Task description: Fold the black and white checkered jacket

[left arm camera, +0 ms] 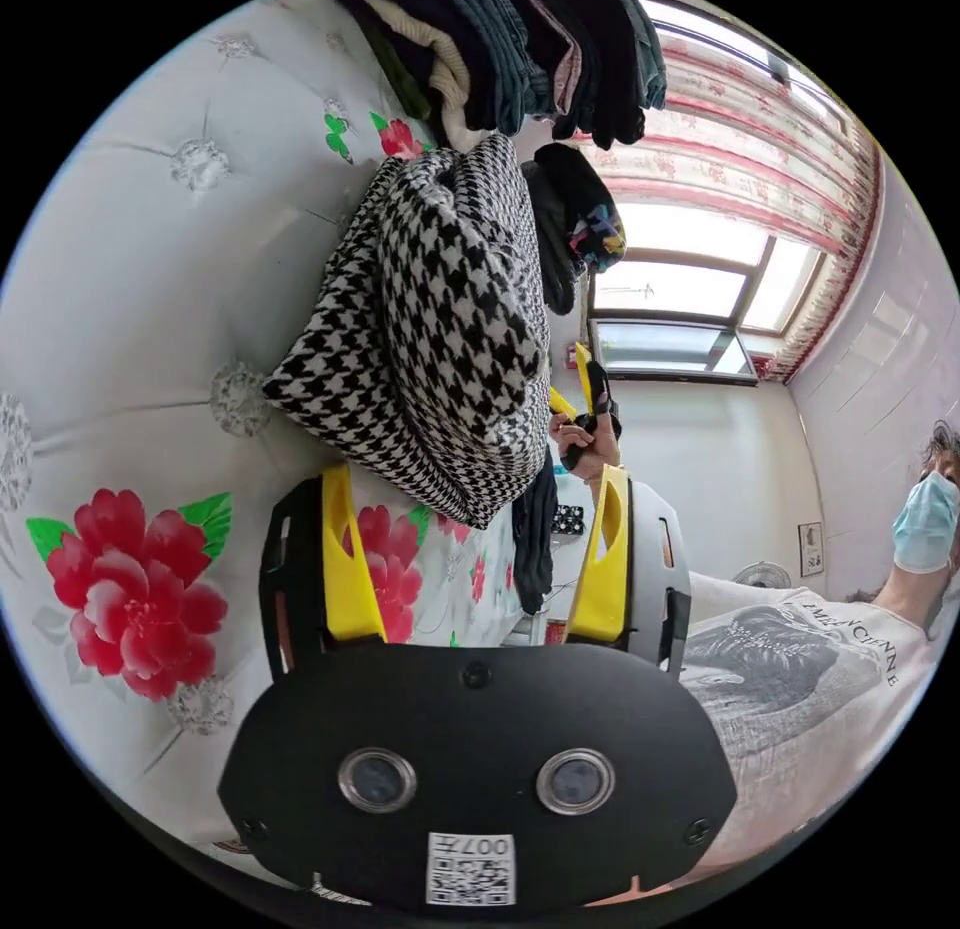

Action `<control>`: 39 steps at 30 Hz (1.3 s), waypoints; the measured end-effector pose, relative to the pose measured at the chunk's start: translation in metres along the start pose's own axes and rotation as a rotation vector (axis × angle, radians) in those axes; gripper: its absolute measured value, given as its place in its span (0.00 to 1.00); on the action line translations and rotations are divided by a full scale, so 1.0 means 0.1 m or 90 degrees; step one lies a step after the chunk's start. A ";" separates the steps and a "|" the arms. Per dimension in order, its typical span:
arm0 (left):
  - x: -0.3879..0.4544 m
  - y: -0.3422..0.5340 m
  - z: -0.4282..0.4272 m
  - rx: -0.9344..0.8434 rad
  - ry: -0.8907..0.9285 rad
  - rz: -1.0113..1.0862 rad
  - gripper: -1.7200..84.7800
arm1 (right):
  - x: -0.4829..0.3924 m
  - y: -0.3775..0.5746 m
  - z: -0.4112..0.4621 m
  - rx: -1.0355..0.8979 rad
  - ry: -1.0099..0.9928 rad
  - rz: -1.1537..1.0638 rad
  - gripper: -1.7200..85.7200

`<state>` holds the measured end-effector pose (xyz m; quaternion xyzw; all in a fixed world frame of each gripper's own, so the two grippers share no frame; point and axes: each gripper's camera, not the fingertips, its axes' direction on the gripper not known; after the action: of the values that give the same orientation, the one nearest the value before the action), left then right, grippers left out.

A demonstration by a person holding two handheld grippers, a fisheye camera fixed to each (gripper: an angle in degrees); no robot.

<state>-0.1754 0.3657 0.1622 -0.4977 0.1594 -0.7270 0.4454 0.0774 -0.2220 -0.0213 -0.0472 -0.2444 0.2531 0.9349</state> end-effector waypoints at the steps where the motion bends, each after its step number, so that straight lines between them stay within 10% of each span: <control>1: 0.06 -0.09 0.05 -0.021 -0.023 0.010 0.36 | 0.13 -0.03 -0.01 0.003 -0.008 0.022 0.20; 10: -0.04 -0.41 0.06 -0.054 -0.078 -0.034 0.12 | 0.82 0.04 0.39 0.016 -0.223 0.102 0.14; 24: 2.77 -1.46 -1.71 0.096 0.029 0.409 0.07 | -1.79 0.44 -0.50 0.134 -0.600 -0.261 0.09; 31: 4.12 -3.09 -2.08 0.231 -0.314 0.440 0.07 | -3.06 -0.31 0.19 0.240 -0.539 -0.308 0.09; 39: 2.41 -4.03 0.01 0.190 -0.740 0.329 0.01 | -2.19 -1.21 2.36 0.206 -0.321 -0.136 0.04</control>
<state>-0.3972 0.3945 0.5747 -0.6882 -0.0953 -0.2229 0.6838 -0.1461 -0.4443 0.1160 0.1925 -0.4287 0.1932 0.8613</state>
